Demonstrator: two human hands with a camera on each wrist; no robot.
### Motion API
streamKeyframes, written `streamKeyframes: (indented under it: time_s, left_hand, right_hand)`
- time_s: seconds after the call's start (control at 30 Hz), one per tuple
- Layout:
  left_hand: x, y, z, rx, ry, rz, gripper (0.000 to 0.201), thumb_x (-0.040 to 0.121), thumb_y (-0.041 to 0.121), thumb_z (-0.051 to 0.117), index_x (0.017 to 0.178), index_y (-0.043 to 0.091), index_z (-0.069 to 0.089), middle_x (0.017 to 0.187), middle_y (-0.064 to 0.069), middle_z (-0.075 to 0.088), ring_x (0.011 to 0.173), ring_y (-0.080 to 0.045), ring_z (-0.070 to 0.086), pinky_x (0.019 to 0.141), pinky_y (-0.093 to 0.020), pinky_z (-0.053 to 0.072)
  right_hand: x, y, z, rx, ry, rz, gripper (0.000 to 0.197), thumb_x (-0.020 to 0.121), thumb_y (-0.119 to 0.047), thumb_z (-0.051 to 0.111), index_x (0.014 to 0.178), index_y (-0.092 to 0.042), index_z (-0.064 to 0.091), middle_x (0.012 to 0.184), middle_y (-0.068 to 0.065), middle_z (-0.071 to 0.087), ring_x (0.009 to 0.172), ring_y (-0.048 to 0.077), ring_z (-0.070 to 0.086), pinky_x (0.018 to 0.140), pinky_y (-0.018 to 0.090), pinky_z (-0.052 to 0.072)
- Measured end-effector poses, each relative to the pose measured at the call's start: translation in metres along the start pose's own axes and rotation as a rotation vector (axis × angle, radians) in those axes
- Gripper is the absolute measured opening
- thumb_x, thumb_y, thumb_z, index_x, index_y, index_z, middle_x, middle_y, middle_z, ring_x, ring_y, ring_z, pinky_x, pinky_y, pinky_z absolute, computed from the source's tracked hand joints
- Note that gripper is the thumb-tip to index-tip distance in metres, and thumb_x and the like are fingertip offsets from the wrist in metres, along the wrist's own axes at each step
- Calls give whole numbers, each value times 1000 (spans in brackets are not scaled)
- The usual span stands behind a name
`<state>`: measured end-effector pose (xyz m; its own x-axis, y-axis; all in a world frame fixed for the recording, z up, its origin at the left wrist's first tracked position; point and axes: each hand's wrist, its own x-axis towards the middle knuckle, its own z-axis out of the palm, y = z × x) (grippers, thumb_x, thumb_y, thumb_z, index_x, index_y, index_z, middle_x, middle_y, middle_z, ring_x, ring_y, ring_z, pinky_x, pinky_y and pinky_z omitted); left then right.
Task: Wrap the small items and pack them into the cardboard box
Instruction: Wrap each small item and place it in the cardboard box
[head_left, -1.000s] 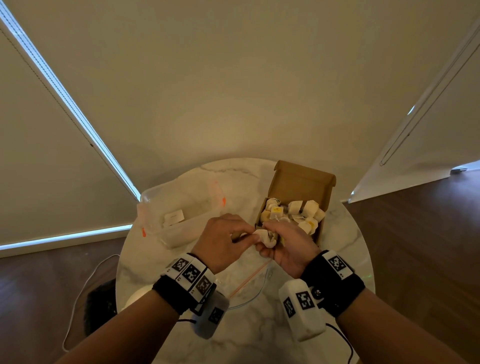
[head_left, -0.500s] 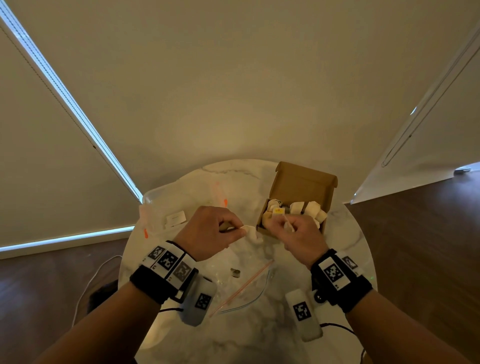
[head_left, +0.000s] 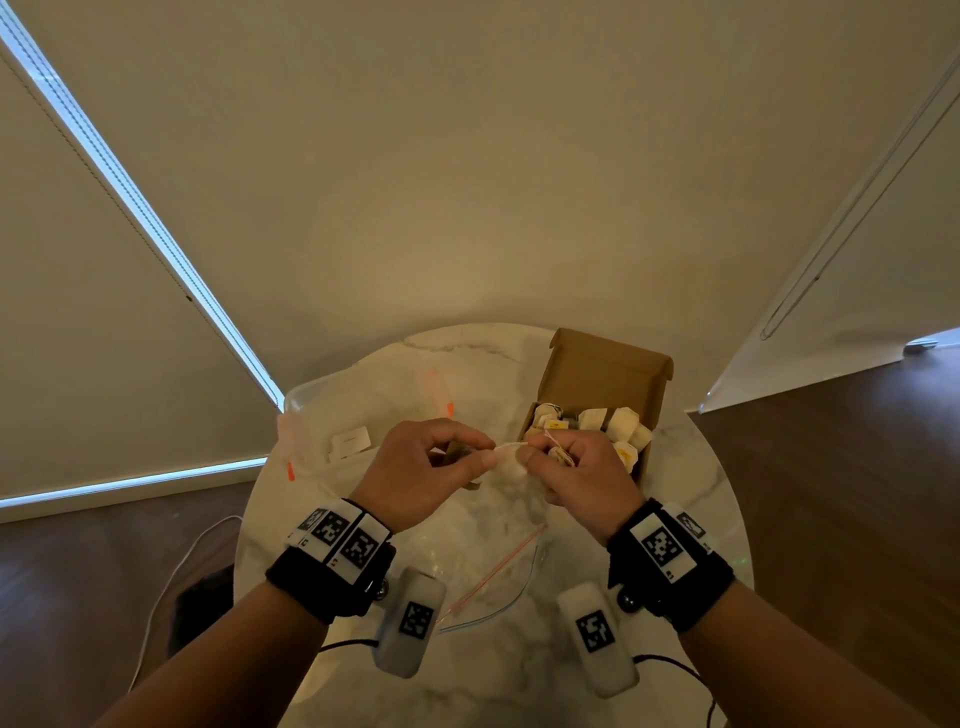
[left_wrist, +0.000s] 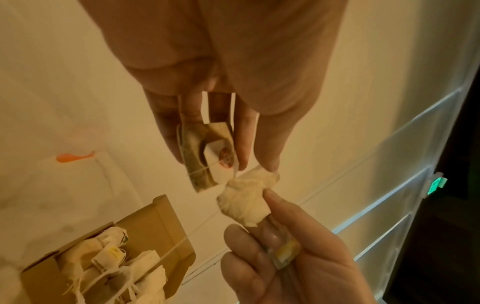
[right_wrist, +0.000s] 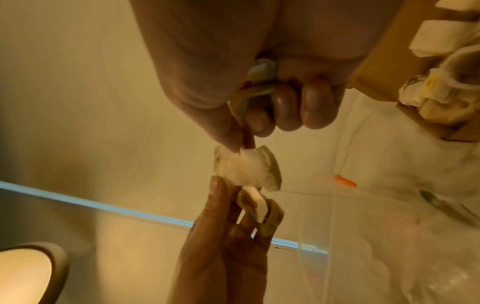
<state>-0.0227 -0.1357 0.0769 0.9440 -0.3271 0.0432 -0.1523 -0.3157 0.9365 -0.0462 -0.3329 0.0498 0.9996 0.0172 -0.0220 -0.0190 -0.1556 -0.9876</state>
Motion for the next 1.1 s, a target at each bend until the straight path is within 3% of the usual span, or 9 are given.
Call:
streamKeyframes:
  time_s: [0.23,0.33,0.47,0.63,0.77,0.83,0.97,1.03,1.1]
  left_hand:
    - [1,-6,1,164,79,126,10,79,32,77,88,26,76,69,18,66,68,-12,67,72,-37,57]
    - [1,-4,4,141,77,143,7,82,24,76,88,21,77,69,12,69,66,-12,66,71,-36,57]
    - [4,3,3,95,103,122,5,83,14,74,83,18,77,78,4,73,70,-16,70,66,-38,60]
    - [11,17,-3,90,124,140,6,84,8,73,83,13,77,77,2,73,67,-11,69,60,-15,53]
    - [18,19,-8,111,150,145,5,83,16,74,83,20,77,71,4,71,69,-15,70,67,-37,60]
    - [21,22,-8,96,152,133,3,83,18,74,83,20,77,67,5,69,69,-18,69,69,-43,60]
    - [24,31,-8,78,162,128,4,84,18,74,83,21,77,68,4,71,69,-16,69,70,-39,60]
    - [26,33,-8,75,165,123,6,84,16,74,82,21,77,69,4,72,68,-15,69,70,-37,60]
    - [27,32,-9,75,172,110,6,84,15,74,82,20,77,68,3,71,68,-17,69,69,-38,60]
  right_hand:
    - [-1,-4,2,280,-57,197,21,94,-4,54,75,-4,59,49,-4,31,48,12,24,48,25,21]
    - [0,-5,3,304,-79,208,25,95,-5,52,70,-8,54,53,0,29,49,13,23,48,27,19]
    - [2,-2,1,352,-69,195,32,101,-20,45,74,-5,55,54,9,40,47,18,30,46,27,25]
    - [5,19,-5,128,45,151,30,102,-10,39,93,-1,66,62,9,60,48,17,48,46,26,36]
    - [9,32,-1,-135,31,54,18,94,-10,55,90,-14,72,59,-4,56,52,5,48,52,20,39]
    - [8,34,2,-263,-46,11,14,88,-20,66,101,-23,71,74,-6,61,64,1,53,62,20,45]
    - [6,39,13,-391,-209,33,41,78,-34,77,115,-37,60,105,-13,61,93,-3,53,76,11,39]
    - [7,37,19,-336,-202,43,34,79,-30,76,112,-33,65,109,-12,65,97,-7,56,76,5,39]
    - [8,33,22,-252,-166,64,18,83,-19,73,102,-20,73,94,-10,70,82,-11,60,69,4,41]
